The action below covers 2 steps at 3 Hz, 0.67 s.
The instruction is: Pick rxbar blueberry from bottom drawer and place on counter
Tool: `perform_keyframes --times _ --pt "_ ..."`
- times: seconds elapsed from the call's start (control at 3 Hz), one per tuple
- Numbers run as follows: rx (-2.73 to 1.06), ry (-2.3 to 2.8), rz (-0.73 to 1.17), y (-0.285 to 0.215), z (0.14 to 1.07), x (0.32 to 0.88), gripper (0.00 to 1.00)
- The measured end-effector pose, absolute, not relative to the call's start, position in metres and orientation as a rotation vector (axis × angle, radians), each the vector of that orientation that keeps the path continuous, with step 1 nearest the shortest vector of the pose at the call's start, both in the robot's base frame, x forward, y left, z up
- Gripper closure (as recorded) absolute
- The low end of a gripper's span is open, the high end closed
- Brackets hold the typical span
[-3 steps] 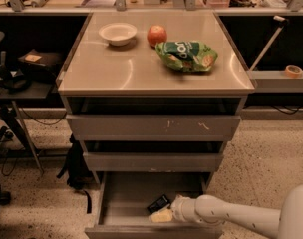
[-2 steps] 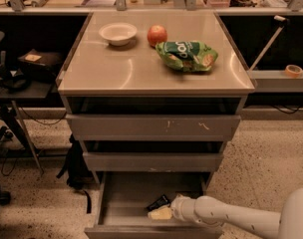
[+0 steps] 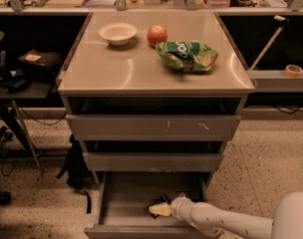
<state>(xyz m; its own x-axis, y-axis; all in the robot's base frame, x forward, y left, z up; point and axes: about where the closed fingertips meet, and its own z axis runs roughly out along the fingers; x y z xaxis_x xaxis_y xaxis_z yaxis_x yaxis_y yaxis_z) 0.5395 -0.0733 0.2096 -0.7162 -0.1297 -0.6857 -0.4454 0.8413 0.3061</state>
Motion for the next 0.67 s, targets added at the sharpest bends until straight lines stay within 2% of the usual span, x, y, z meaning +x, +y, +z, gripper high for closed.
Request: perform_keyframes --times 0.33,0.67 --pt "-0.417 2.334 0.603 -0.073 0.21 0.54 0.0" --pt "-0.497 2.315 0.595 -0.051 0.191 0.532 0.0"
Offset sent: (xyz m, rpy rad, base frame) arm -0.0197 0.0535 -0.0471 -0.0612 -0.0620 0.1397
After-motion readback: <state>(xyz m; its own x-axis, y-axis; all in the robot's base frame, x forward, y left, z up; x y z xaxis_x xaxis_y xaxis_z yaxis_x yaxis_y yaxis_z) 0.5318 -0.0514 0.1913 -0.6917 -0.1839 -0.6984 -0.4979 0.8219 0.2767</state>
